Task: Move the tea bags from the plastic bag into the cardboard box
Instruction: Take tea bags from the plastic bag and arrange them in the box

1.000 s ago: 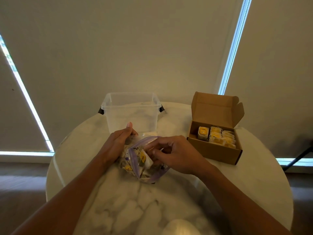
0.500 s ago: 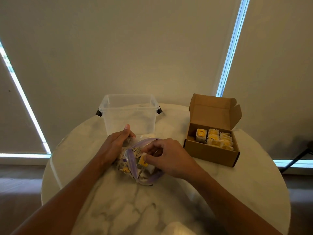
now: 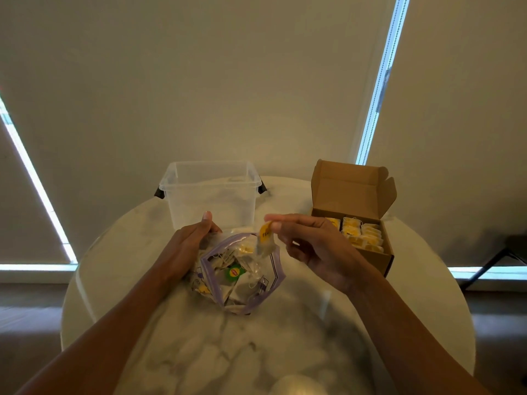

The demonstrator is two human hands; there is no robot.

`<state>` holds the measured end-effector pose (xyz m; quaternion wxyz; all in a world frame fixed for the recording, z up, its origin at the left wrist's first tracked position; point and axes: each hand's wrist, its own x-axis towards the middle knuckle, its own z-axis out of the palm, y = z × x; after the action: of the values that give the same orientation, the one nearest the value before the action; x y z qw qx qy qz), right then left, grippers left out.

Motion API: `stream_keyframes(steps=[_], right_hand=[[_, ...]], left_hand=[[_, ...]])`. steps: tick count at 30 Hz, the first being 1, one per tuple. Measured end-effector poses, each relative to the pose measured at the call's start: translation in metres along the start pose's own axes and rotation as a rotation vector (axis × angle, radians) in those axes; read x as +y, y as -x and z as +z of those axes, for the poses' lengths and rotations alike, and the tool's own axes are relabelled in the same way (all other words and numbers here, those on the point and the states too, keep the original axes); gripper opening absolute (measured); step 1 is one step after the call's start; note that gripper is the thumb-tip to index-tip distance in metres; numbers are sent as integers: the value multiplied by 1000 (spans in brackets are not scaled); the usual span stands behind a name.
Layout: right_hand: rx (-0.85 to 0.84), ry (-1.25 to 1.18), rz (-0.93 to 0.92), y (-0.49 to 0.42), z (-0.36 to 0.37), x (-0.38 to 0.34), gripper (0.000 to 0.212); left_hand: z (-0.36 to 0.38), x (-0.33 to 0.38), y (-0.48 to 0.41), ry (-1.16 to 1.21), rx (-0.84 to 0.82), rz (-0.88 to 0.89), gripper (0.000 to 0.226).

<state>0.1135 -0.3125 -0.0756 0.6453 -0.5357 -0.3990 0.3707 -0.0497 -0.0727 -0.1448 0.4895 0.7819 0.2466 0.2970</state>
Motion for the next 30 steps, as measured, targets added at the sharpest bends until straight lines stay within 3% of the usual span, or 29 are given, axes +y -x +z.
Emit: stream_keyframes(steps=[9, 14, 18, 21, 26, 30], right_hand=[[107, -119, -3, -4, -17, 1, 34], [284, -212, -120, -1, -44, -10, 27], [659, 111, -285, -1, -77, -10, 20], [815, 328, -348, -4, -97, -5, 17], [738, 818, -233, -17, -113, 2, 10], [565, 966, -145, -27, -115, 4, 14]], left_hand=[[-1, -1, -1, -2, -7, -18, 80], [0, 0, 0, -1, -4, -22, 76], [1, 1, 0, 1, -6, -13, 77], [1, 0, -1, 3, -7, -7, 77], [0, -1, -1, 13, -22, -7, 78], [1, 1, 1, 18, -29, -10, 77]])
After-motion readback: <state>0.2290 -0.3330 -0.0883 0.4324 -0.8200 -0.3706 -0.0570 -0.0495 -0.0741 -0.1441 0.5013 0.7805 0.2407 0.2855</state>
